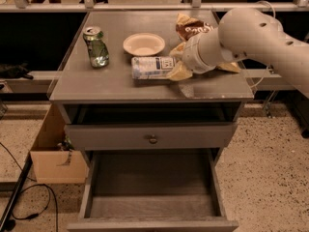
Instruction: Pick blue plastic bottle from middle drawer and place on counter
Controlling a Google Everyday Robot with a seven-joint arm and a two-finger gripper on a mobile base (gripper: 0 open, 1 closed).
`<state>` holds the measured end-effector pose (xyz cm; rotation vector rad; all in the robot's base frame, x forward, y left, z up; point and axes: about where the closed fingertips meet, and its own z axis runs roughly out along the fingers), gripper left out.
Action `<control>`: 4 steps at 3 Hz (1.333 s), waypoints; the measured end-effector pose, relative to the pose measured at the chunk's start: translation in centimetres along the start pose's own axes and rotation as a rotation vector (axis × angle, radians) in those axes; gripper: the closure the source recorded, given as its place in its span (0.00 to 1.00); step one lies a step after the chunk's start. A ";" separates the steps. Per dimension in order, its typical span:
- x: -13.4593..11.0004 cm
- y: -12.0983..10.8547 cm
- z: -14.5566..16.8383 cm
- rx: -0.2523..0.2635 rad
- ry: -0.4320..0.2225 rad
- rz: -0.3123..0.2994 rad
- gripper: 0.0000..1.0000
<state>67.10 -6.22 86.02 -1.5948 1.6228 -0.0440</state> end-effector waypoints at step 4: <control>0.0 0.0 0.0 0.000 0.000 0.000 0.00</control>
Offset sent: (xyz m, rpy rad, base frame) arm 0.0000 0.0000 0.0000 0.0000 0.0000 0.0000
